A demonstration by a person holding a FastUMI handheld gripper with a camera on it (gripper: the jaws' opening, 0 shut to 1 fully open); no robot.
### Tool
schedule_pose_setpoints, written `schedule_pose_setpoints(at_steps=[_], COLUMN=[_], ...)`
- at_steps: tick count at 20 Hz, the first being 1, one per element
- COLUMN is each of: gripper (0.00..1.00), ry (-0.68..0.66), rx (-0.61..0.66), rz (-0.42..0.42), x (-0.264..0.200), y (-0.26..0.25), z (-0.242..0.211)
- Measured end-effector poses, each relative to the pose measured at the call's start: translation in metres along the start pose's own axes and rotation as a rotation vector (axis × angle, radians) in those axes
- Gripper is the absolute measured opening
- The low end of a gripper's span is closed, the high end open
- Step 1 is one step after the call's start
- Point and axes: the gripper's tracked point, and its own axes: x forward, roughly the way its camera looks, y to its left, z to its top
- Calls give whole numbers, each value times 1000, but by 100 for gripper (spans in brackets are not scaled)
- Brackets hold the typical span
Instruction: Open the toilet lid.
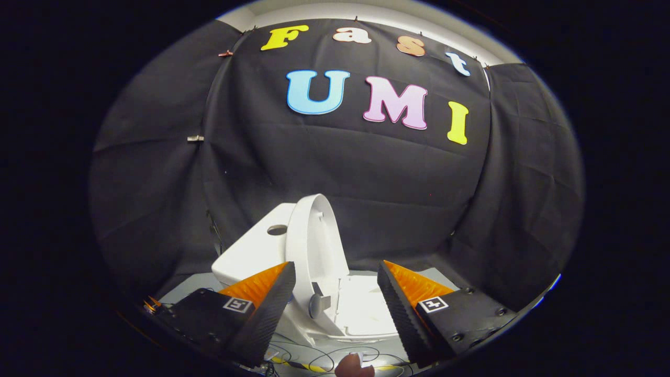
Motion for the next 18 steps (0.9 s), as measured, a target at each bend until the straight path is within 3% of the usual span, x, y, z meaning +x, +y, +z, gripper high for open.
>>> schedule_pose_setpoints(at_steps=[11, 18], gripper=[99, 99], ry=[-200, -282], rx=[49, 124], rz=[30, -26], x=[-76, -131], y=[-70, -155], z=[121, 163])
